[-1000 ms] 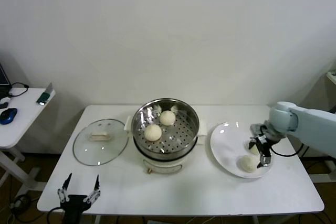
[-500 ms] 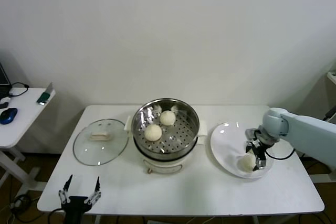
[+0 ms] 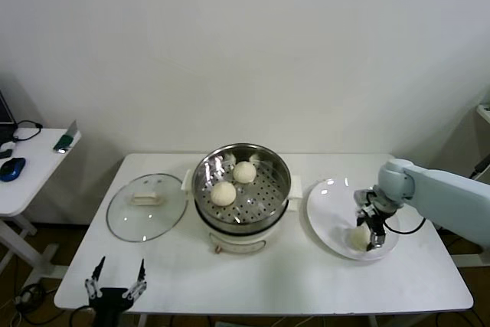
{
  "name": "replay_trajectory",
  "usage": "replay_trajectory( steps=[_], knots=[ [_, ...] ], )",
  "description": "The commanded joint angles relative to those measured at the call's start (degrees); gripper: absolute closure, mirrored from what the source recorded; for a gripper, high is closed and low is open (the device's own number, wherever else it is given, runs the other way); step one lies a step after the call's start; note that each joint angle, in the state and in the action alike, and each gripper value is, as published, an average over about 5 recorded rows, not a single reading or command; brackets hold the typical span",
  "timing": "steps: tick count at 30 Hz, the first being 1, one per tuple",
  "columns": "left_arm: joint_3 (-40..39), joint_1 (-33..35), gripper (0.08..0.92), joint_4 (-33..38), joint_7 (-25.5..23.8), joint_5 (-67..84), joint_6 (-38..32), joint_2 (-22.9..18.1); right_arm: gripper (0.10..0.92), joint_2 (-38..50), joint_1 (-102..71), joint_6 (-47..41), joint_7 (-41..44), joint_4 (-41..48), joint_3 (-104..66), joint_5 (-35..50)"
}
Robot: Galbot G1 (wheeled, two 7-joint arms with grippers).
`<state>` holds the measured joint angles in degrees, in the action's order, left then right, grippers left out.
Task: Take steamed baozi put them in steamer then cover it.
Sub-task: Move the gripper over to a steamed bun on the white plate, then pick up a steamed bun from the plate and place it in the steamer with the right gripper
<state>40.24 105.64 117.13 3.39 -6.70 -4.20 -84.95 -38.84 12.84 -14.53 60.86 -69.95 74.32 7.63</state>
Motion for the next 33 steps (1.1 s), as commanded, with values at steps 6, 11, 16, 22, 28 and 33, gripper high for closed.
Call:
replay_trajectory(
  steps=[6,11,16,22,28,33],
  knots=[
    [0.0,0.1,0.177,0.0,0.1,0.0,-0.1,0.0,0.360,-0.3,4.4,2.1,0.4,-0.1,2.6,0.4],
    [-0.2,0.1,0.177,0.1,0.0,-0.2,-0.1,0.0,0.364,-2.3,14.3,11.1,2.6,-0.9,7.3,-0.8],
    [-0.5,0.1,0.177,0.2,0.0,-0.5,0.0,-0.1,0.364,-6.5,27.4,22.6,4.8,-2.1,13.2,-3.6],
    [-0.5,0.2,0.177,0.2,0.0,-0.6,0.0,-0.1,0.364,-12.4,39.1,32.4,6.4,-4.8,18.2,-2.6],
    [-0.8,0.0,0.177,0.2,-0.1,-0.8,0.1,-0.1,0.358,-20.5,42.6,40.0,9.0,-4.9,15.0,-2.1],
    [-1.2,0.3,0.177,1.0,-0.2,-0.5,0.1,-0.2,0.355,-26.0,38.7,40.2,9.2,-6.4,10.7,-3.1]
  ],
)
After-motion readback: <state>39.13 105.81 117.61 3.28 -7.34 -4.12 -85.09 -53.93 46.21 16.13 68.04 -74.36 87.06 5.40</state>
